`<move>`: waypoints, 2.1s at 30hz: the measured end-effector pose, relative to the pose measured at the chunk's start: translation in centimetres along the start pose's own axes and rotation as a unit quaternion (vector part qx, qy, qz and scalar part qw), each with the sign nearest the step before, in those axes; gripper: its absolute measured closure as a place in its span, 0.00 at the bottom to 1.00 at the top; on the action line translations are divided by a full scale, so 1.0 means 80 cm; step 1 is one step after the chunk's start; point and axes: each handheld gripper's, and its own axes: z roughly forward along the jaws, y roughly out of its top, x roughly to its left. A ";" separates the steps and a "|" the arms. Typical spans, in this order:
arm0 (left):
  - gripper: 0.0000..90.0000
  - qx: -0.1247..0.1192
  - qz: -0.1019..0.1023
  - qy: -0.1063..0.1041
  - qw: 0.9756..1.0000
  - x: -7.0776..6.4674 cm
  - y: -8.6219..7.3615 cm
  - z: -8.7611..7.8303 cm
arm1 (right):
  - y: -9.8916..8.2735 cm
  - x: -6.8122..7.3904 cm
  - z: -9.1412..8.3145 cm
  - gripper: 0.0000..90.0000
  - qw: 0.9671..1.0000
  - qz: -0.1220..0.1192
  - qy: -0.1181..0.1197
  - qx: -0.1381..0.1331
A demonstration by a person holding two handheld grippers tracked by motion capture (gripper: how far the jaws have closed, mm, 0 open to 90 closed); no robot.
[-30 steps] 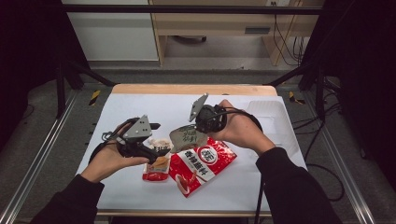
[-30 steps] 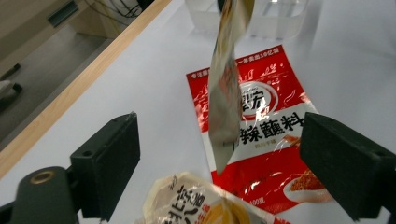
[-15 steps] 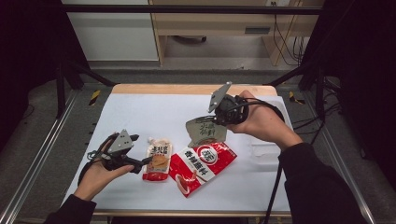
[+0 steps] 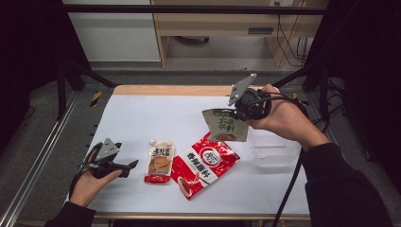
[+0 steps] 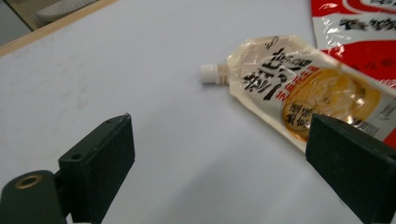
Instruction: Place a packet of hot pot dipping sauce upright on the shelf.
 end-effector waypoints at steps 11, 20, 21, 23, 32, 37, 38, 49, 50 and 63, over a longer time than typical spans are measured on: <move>0.07 0.017 -0.017 0.008 1.000 0.002 -0.015 -0.001 | -0.035 -0.008 -0.033 1.00 1.000 0.016 -0.016 -0.006; 0.07 0.026 -0.033 0.007 0.999 0.007 -0.019 0.003 | -0.074 -0.015 -0.059 1.00 0.999 0.036 -0.029 -0.012; 0.07 0.029 -0.035 0.009 0.999 0.009 -0.020 0.004 | -0.080 -0.016 -0.061 1.00 0.999 0.039 -0.029 -0.010; 0.07 0.029 -0.039 0.011 0.999 0.012 -0.021 0.003 | -0.089 -0.017 -0.063 1.00 0.999 0.042 -0.030 -0.007; 0.07 0.035 -0.041 0.011 0.999 0.015 -0.023 0.005 | -0.121 -0.015 -0.065 1.00 0.998 0.057 -0.027 0.001; 0.07 0.037 -0.040 0.012 0.998 0.015 -0.023 0.005 | -0.133 -0.014 -0.069 1.00 0.998 0.065 -0.026 0.005; 0.07 0.037 -0.040 0.012 0.998 0.016 -0.023 0.006 | -0.135 -0.014 -0.070 1.00 0.998 0.064 -0.026 0.005; 0.07 0.037 -0.043 0.016 0.998 0.018 -0.024 0.004 | -0.150 -0.013 -0.063 1.00 0.997 0.071 -0.020 0.008; 0.07 0.037 -0.043 0.016 0.998 0.017 -0.024 0.004 | -0.151 -0.013 -0.063 1.00 0.997 0.070 -0.021 0.010; 0.07 0.039 -0.043 0.013 0.998 0.018 -0.025 0.005 | -0.158 -0.015 -0.056 1.00 0.998 0.067 -0.009 0.015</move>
